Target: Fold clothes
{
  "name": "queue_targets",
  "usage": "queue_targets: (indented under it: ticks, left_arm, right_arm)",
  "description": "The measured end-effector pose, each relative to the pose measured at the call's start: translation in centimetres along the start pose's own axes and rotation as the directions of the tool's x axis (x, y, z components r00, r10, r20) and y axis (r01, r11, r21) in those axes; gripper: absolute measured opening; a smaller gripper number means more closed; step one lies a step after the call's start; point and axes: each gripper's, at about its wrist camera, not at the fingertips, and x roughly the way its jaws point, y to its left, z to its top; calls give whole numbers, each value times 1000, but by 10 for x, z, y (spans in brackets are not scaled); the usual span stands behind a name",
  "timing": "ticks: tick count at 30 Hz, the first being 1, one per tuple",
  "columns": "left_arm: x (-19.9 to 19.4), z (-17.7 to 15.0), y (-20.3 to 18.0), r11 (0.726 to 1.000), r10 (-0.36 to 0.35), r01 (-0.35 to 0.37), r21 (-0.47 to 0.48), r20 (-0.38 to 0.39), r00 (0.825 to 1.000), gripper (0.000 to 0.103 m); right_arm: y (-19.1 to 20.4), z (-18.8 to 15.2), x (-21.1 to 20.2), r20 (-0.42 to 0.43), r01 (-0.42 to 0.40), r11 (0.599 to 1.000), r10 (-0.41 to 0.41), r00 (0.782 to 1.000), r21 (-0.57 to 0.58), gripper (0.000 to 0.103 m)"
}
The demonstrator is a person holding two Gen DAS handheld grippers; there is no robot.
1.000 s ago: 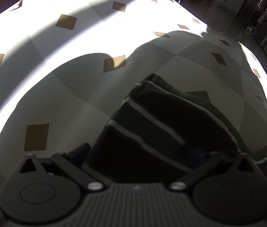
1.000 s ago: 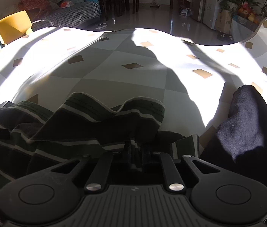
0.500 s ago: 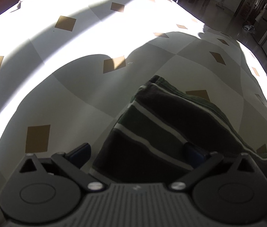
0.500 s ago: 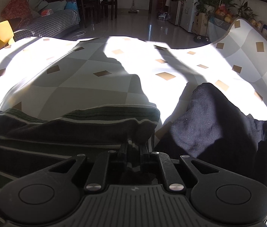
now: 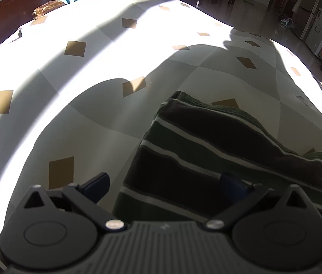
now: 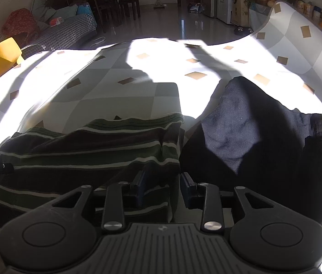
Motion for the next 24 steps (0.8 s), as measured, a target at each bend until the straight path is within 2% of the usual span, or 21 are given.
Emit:
queue_targets:
  ticks: [8,18,20,22,24]
  left_arm:
    - [-15,-20,-4,999,-25,26,36,-16,1000,103]
    - [-39,-52,-3,995,-36,41,95,-54,998,103]
    - [-43,-58,-1,993,-31,39,110,-65,997,103]
    - [-44,-64,-1,990,-19,29,137,-75,997,103]
    - [-42,-71,-3,985,14,0,173,-82,997,103]
  right_arm:
    - [5,-23,-5,-47,14,1000,-14,999,9,39]
    - [2,-40,-9,-76,48,998,-45,996,51,40]
    - [2,-41,-8,-81,50,997,-46,996,55,35]
    - [4,-42,-7,-84,56,997,-51,995,48,20]
    - [5,-43,-7,-86,62,997,-59,995,40,16]
